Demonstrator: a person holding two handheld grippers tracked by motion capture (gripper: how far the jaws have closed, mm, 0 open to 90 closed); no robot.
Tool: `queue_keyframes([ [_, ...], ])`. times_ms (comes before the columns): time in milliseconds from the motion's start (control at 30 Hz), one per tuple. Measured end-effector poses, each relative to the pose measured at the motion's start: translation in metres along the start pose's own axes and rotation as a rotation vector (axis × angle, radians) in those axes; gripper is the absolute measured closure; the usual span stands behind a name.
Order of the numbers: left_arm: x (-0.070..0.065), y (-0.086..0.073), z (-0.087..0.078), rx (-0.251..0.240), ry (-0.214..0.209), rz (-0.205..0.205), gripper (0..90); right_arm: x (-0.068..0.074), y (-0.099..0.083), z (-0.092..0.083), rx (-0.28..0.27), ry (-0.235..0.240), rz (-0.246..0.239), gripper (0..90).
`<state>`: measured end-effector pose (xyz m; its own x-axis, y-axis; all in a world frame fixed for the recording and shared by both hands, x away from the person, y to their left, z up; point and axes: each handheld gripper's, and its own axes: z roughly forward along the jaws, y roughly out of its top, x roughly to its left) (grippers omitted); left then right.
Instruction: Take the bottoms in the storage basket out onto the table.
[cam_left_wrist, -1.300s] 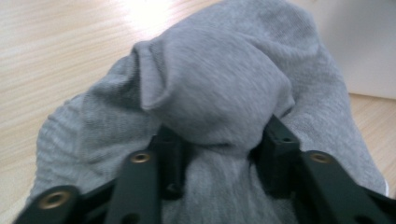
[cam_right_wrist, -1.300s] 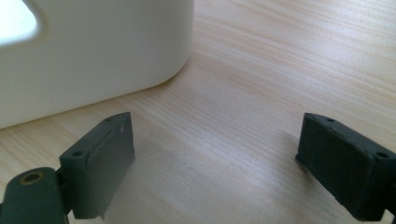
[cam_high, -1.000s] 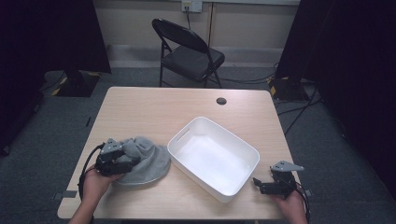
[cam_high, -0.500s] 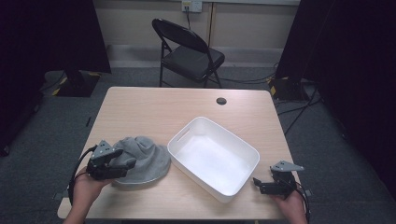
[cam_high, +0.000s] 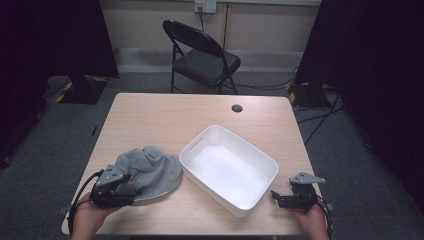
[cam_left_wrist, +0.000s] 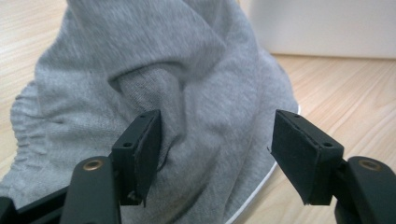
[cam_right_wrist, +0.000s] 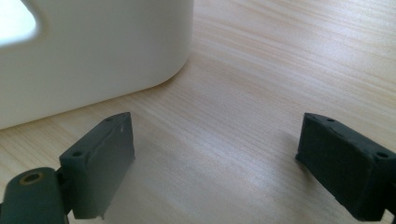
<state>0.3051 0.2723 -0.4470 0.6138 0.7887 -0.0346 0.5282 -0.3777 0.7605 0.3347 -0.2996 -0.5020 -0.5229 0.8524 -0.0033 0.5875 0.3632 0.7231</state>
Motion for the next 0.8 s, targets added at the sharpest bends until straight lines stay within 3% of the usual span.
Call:
queue_keyframes([
  [333,-0.002,-0.012,0.025,0.044,0.023,0.064,27.0,0.0,0.0,0.0,0.001,-0.001,0.002,10.3],
  [600,0.004,-0.009,0.039,0.036,0.047,0.054,27.2,0.0,0.0,0.0,0.0,-0.004,0.004,10.3],
  [800,0.014,0.002,0.055,0.01,0.079,0.016,27.2,0.0,0.0,0.0,0.0,-0.004,0.004,10.3],
])
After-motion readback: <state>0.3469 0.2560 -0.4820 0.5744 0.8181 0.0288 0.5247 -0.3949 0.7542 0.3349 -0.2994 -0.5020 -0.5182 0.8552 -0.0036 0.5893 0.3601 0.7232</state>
